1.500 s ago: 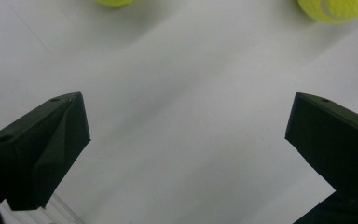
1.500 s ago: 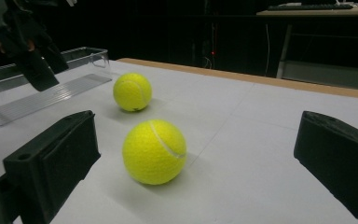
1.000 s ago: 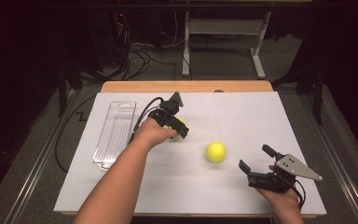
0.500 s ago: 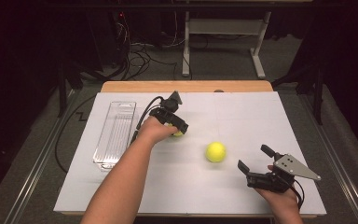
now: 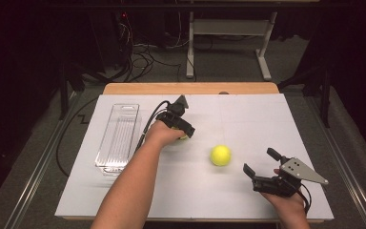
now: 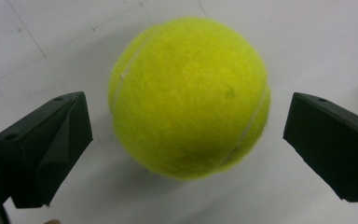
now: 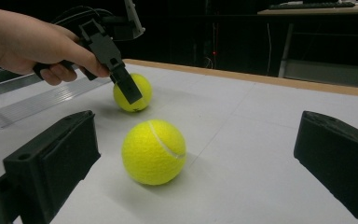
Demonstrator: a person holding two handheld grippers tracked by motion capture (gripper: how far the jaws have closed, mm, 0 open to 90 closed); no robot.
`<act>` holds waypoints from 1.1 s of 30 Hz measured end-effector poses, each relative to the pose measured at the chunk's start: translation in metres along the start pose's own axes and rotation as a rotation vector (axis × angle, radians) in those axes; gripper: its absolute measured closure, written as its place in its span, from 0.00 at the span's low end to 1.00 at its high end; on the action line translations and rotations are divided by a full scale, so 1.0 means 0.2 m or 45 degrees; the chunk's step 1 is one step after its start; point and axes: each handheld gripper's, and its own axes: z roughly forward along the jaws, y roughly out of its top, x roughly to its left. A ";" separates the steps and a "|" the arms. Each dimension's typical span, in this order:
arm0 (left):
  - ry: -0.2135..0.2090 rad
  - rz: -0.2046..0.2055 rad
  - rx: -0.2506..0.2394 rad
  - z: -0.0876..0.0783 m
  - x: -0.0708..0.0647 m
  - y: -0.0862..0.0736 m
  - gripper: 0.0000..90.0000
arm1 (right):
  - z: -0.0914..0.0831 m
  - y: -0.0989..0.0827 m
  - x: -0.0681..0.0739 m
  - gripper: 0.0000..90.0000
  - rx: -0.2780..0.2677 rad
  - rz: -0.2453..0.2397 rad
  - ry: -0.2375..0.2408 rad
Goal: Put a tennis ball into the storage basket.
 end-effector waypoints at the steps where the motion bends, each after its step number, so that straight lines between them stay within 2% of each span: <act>1: 0.003 -0.001 0.003 0.00 0.00 0.00 0.02 | 0.00 0.00 0.00 0.00 -0.001 -0.001 0.000; 4: 0.008 -0.008 0.017 0.01 0.00 0.00 0.03 | 0.00 0.00 0.00 0.00 -0.002 -0.001 -0.001; 11: 0.006 -0.007 0.004 0.01 0.00 0.00 0.10 | 0.00 0.00 -0.01 0.00 0.001 0.005 -0.004; 15: 0.012 -0.020 -0.027 0.00 0.01 0.00 0.16 | 0.00 0.00 0.00 0.00 0.001 0.000 -0.001; 23: -0.018 -0.033 -0.062 -0.02 0.02 0.00 0.28 | 0.00 0.00 0.00 0.00 -0.003 0.004 -0.003; 27: -0.009 -0.013 -0.062 -0.02 0.01 0.00 0.29 | 0.00 0.00 -0.01 0.00 -0.006 0.006 -0.003; 33: -0.008 -0.012 -0.056 -0.02 0.01 0.00 0.29 | 0.00 0.00 -0.01 0.00 -0.005 0.003 -0.003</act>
